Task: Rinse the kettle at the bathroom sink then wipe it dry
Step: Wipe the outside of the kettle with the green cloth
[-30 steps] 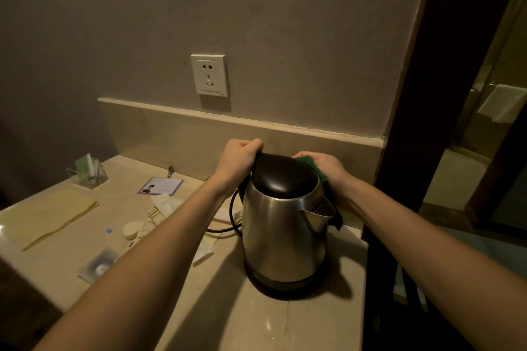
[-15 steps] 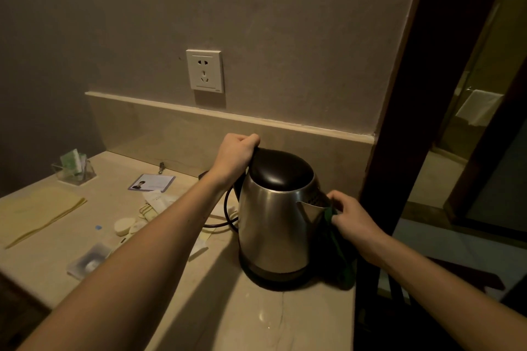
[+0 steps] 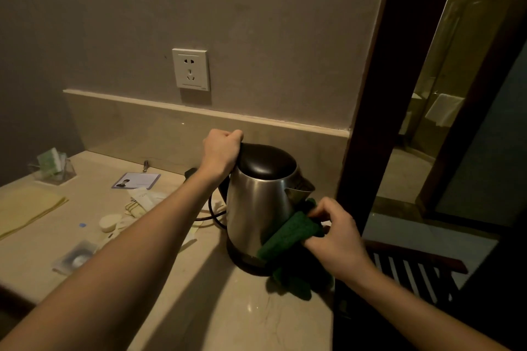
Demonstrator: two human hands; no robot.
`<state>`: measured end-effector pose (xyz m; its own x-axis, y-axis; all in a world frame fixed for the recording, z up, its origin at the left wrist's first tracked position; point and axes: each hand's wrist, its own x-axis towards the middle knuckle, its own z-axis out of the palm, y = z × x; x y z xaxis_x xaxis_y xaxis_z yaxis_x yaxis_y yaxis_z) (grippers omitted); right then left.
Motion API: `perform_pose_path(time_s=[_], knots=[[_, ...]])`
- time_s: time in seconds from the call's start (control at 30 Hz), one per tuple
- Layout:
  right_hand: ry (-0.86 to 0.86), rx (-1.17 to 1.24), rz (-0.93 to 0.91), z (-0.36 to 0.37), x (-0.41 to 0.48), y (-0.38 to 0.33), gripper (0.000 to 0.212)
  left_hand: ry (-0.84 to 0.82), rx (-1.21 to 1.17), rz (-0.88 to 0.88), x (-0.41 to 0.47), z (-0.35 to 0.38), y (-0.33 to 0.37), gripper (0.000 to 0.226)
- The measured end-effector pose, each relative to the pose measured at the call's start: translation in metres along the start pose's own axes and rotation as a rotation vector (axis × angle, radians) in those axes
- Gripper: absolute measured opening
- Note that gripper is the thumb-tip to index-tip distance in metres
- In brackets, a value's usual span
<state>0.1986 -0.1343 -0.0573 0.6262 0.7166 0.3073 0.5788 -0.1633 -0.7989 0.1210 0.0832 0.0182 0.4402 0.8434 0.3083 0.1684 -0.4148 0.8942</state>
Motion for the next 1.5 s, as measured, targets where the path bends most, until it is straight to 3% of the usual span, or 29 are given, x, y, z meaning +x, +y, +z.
perform_pose_path(time_s=[0.27,0.5,0.7,0.97,1.2,1.3,1.5], knots=[[0.083,-0.163,-0.219,0.014,-0.020,-0.011,0.046,0.159,0.110,-0.029,-0.019,-0.009,0.004,0.042],[0.215,-0.250,-0.476,0.020,-0.013,-0.030,0.038,0.176,0.287,0.013,-0.035,-0.020,0.001,0.039],[0.372,-0.266,-0.501,0.019,0.007,-0.060,0.036,0.156,0.373,0.061,-0.046,-0.027,0.001,0.038],[0.249,-0.355,-0.451,0.018,0.032,-0.087,0.033,0.097,0.347,0.056,-0.046,-0.026,-0.003,0.039],[0.210,-0.435,-0.697,0.021,0.011,-0.067,0.040,0.111,0.428,0.058,-0.046,-0.026,0.005,0.040],[0.145,-0.539,-0.820,0.023,0.003,-0.058,0.027,0.085,0.434,0.068,-0.049,-0.029,0.008,0.039],[-0.039,-0.729,-0.939,0.029,-0.016,-0.040,0.022,0.083,0.450,0.045,-0.058,-0.030,0.013,0.038]])
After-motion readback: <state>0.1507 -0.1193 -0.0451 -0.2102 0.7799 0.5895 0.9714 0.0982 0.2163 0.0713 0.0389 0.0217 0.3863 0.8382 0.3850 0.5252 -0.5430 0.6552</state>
